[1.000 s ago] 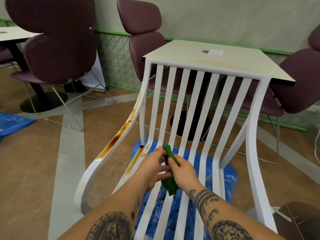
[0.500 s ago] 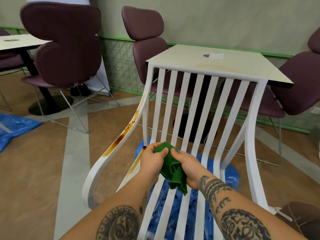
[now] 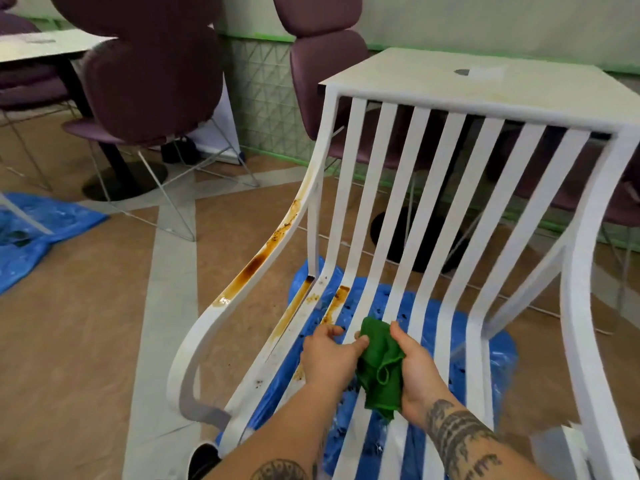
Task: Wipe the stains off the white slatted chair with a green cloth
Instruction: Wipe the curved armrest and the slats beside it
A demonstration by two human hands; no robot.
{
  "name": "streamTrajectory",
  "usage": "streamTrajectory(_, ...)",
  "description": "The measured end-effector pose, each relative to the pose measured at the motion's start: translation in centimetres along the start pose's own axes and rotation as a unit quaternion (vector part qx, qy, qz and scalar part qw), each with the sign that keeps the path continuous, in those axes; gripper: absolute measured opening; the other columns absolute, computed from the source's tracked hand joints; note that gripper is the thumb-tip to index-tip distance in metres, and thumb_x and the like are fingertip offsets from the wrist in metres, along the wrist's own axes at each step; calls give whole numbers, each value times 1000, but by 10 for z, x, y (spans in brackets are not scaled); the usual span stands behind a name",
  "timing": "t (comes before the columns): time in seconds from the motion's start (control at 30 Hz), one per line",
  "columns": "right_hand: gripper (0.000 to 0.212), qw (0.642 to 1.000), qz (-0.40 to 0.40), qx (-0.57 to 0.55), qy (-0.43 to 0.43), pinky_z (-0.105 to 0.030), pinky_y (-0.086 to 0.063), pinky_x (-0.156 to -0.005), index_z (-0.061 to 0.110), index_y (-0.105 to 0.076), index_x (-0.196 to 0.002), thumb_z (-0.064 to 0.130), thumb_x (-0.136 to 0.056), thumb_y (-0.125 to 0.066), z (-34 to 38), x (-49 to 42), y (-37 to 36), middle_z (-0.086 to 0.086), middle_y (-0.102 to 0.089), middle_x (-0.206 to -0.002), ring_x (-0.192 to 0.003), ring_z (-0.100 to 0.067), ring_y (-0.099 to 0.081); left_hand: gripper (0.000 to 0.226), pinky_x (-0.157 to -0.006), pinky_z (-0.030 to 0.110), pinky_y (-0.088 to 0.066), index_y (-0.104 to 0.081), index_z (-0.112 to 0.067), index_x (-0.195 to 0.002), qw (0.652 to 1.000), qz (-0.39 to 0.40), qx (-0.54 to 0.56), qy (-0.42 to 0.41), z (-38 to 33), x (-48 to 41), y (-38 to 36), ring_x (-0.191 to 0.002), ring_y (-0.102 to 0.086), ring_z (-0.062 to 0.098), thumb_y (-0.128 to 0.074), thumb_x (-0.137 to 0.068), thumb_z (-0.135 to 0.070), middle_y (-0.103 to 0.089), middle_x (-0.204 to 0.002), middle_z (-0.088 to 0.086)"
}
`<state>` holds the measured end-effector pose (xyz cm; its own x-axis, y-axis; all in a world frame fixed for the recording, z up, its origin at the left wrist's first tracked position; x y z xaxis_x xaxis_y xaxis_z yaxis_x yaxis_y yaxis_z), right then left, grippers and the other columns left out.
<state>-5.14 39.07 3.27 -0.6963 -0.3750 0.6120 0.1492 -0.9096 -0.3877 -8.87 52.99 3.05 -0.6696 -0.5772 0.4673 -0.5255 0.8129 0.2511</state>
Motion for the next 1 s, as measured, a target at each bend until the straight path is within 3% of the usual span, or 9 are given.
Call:
streamTrajectory(0.1,29,992,-35,114,34,-44,-57,-70,19,-64,-121,40,-103,-54,9,-30,5,-20,-70,-107,-82,-34,-68,36,-71,25,-49,-58,-33,-94,997,13,-55,-43,-15,-22,11,-97,-61,15,-84,-72,-43,-56,-119,-3)
streamTrajectory(0.2,22,973,-90,195,79,-38,-56,-60,17,-66,-109,36,-102,-57,28,-61,11,-19,-67,-96,-71,-32,-66,12,-57,27,-47,-64,-32,-101,996,-49,-59,-48,-21,-56,39,-68,-63,11,-68,-90,-29,-67,-103,-3)
streamTrajectory(0.27,18,960,-106,242,90,-40,-57,-60,17,-65,-103,32,-103,-55,38,-82,12,-18,-66,-94,-73,-33,-66,19,-57,29,-50,-64,-31,-115,990,-86,-108,-34,-18,-83,55,-66,-61,13,-56,-98,-30,-66,-87,-5)
streamTrajectory(0.33,15,940,-106,303,117,-42,-59,-65,20,-66,-106,28,-103,-54,49,-103,6,-15,-68,-96,-80,-34,-69,32,-58,27,-47,-58,-28,-133,985,-80,-154,-10,-13,-109,60,-75,-61,13,-51,-101,-31,-66,-101,-4)
streamTrajectory(0.4,20,873,-94,439,193,-33,-57,-67,16,-69,-116,24,-103,-56,64,-130,-8,-8,-68,-98,-82,-27,-67,41,-74,26,-48,-52,-23,-143,983,-60,-174,17,-6,-133,56,-97,-62,18,-50,-103,-32,-62,-128,3)
streamTrajectory(0.5,26,748,-74,592,289,-17,-43,-82,6,-64,-126,12,-101,-59,79,-167,-34,-4,-52,-116,-97,-19,-55,38,-78,28,-51,-57,-20,-138,984,-48,-171,26,1,-152,51,-95,-61,21,-51,-103,-30,-62,-118,6)
streamTrajectory(0.67,45,580,-39,752,312,-37,-46,-91,12,-60,-134,-6,-93,-53,71,-217,-59,-6,-47,-125,-111,-29,-40,40,-72,43,-61,-65,-25,-123,990,-51,-127,24,26,-169,44,-84,-70,35,-47,-95,-2,-64,-95,9)
streamTrajectory(0.83,33,579,-14,766,278,-14,-33,-67,4,-60,-127,-4,-96,-51,66,-229,-59,-13,-50,-115,-100,-30,-51,35,-59,34,-54,-66,-28,-120,993,-42,-105,28,31,-173,46,-74,-69,27,-48,-99,-7,-70,-96,9)
streamTrajectory(1.0,38,543,46,816,195,-35,-47,-73,16,-62,-136,4,-101,-50,92,-230,-71,-9,-59,-120,-92,-21,-55,33,-51,25,-48,-64,-28,-128,993,-40,-107,8,28,-166,48,-64,-63,16,-52,-102,-13,-62,-98,-8)
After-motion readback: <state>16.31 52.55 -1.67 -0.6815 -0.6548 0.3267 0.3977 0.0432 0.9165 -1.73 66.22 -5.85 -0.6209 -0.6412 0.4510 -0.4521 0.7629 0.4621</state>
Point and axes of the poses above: each hand's wrist, its own x-axis away from the middle knuckle, its own y-axis out of the back of the hand, z = x × y, the point moved 8 cm from there along -x, towards the middle knuckle
